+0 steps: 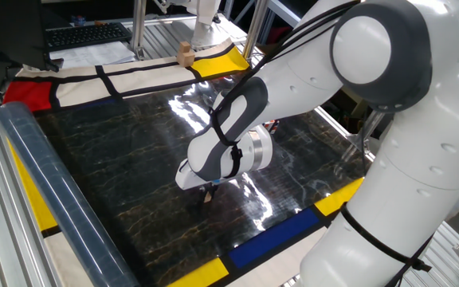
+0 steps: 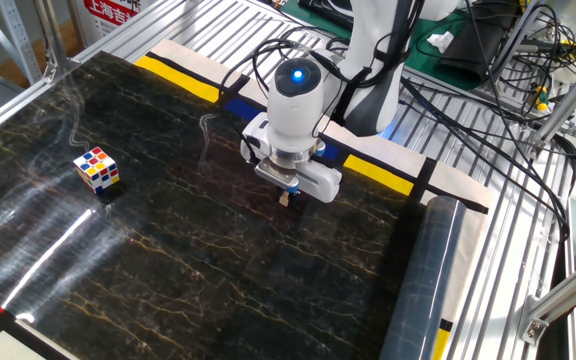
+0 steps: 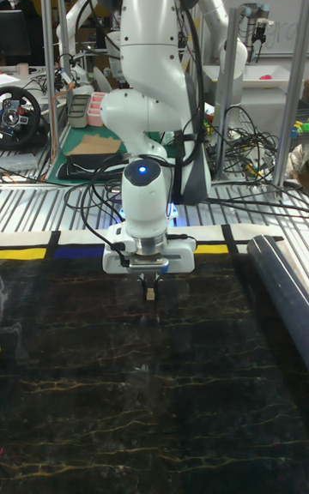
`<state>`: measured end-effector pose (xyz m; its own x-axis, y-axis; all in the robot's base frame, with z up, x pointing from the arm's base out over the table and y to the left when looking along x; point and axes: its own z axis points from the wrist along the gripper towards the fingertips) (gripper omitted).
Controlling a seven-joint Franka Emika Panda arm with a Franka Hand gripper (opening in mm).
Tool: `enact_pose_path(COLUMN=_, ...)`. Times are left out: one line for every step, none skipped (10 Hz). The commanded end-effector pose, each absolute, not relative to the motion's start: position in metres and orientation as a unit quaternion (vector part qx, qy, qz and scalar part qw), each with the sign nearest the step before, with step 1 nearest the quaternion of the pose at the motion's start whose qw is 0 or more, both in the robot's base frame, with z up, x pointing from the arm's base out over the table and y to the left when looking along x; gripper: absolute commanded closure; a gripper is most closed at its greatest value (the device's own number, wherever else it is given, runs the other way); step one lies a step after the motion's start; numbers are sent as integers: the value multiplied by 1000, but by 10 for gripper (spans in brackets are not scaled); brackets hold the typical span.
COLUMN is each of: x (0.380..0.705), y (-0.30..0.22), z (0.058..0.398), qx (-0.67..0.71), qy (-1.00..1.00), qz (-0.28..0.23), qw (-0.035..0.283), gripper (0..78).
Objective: Hold a small block with the gripper and sweep it from left to right on the table
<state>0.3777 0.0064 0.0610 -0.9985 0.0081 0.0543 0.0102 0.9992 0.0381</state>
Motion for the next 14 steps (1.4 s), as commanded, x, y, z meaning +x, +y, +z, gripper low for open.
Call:
enact_pose_path(x=376, y=20, z=50, qx=-8, qy=-999, qz=-21, qw=32, gripper=764)
enact_pose_path(x=376, y=22, z=49, qx=-8, qy=-999, qz=-22, qw=31, gripper=764)
enact_pose_path(x=376, y=23, z=48, qx=-8, qy=-999, qz=-22, qw=31, gripper=764)
enact_pose_path(x=375, y=25, z=48, qx=-8, qy=-999, qz=-23, qw=31, gripper=764)
enact_pose_path(x=375, y=26, z=48, qx=-9, qy=-999, qz=-23, qw=31, gripper=764)
enact_pose_path(x=374, y=28, z=49, qx=-10, qy=-999, qz=-23, qw=31, gripper=764)
enact_pose_path(x=373, y=31, z=49, qx=-12, qy=-999, qz=-23, qw=31, gripper=764)
enact_pose_path(x=372, y=32, z=49, qx=-13, qy=-999, qz=-23, qw=31, gripper=764)
enact_pose_path(x=370, y=35, z=49, qx=-15, qy=-999, qz=-24, qw=31, gripper=764)
enact_pose_path(x=370, y=38, z=49, qx=-16, qy=-999, qz=-24, qw=31, gripper=764)
enact_pose_path(x=369, y=40, z=48, qx=-17, qy=-999, qz=-25, qw=31, gripper=764)
enact_pose_path(x=369, y=41, z=47, qx=-18, qy=-999, qz=-26, qw=31, gripper=764)
enact_pose_path(x=368, y=44, z=46, qx=-19, qy=-999, qz=-27, qw=30, gripper=764)
enact_pose_path(x=367, y=46, z=45, qx=-21, qy=-999, qz=-27, qw=30, gripper=764)
